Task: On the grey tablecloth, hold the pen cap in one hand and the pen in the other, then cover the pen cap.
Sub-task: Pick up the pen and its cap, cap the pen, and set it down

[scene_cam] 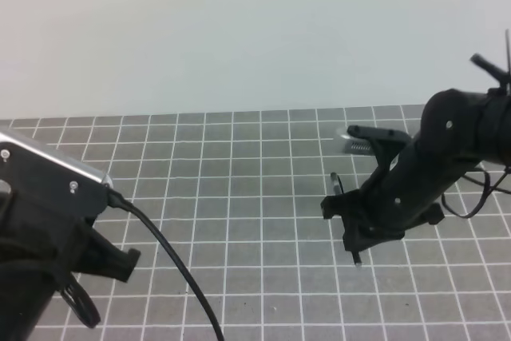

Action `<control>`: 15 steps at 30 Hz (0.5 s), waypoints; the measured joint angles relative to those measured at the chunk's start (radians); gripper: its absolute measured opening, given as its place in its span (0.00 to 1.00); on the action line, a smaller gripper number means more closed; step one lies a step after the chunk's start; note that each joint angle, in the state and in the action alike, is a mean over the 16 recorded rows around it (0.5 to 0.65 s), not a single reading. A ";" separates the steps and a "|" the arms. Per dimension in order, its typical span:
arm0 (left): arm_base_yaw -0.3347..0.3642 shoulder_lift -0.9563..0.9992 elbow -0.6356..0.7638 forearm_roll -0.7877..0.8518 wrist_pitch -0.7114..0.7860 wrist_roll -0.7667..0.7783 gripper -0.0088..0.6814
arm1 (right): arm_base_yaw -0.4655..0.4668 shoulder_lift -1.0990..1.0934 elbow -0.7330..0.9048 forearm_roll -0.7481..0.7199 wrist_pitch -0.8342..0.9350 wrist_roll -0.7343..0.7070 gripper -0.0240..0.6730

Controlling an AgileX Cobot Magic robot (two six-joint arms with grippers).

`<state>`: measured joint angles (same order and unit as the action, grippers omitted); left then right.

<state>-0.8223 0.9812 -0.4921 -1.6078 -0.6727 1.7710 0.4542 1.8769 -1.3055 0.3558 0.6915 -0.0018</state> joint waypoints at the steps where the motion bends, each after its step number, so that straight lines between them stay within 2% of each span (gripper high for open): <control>1: 0.000 0.000 -0.007 -0.028 0.007 0.010 0.01 | 0.000 0.011 0.000 0.001 -0.004 0.004 0.03; 9: 0.000 0.000 -0.020 -0.129 0.048 0.047 0.01 | 0.000 0.070 0.000 0.012 0.004 0.007 0.10; 15: -0.001 0.000 -0.020 -0.137 0.062 0.044 0.01 | 0.000 0.087 0.000 0.019 0.019 0.003 0.29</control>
<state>-0.8231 0.9812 -0.5118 -1.7443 -0.6108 1.8150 0.4542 1.9640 -1.3055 0.3749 0.7101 0.0017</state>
